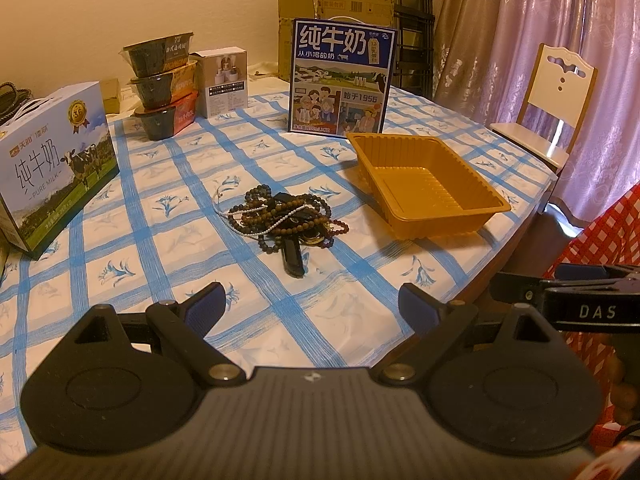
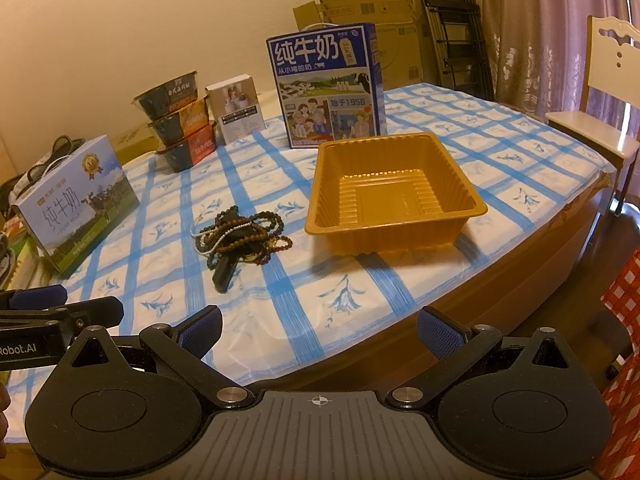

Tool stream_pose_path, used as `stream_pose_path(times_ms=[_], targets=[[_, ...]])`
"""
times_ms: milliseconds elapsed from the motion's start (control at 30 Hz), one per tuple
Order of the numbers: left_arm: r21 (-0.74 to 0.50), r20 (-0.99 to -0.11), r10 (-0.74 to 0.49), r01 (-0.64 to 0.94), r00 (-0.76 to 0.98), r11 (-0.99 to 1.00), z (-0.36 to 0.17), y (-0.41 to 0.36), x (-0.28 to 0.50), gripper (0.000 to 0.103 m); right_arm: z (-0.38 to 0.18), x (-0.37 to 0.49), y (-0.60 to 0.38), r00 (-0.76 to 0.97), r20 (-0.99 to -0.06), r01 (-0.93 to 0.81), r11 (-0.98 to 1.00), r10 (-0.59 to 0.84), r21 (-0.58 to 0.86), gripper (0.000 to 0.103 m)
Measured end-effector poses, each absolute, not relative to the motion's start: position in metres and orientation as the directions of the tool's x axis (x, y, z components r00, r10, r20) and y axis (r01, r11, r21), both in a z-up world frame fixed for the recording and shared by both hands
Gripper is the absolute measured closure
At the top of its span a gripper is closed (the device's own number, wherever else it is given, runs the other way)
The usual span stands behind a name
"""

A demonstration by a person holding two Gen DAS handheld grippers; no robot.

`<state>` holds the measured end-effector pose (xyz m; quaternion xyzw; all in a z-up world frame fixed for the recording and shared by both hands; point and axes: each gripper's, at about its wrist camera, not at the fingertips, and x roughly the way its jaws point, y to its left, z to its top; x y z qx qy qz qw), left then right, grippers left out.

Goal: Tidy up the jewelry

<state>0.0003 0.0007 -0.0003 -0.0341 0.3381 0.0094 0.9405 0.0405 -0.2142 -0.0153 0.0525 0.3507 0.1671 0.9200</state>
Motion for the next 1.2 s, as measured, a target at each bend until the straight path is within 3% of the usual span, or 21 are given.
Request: stream_pose_path(times_ms=[1200], targets=[[-0.060,-0.635,-0.007,-0.041,0.773,0.997,-0.0002,0.0010,-0.0001,0.011,-0.0151,0.0410,-0.2128,0.701,-0.624,-0.271,0.939,0.345,0.214,0.000]])
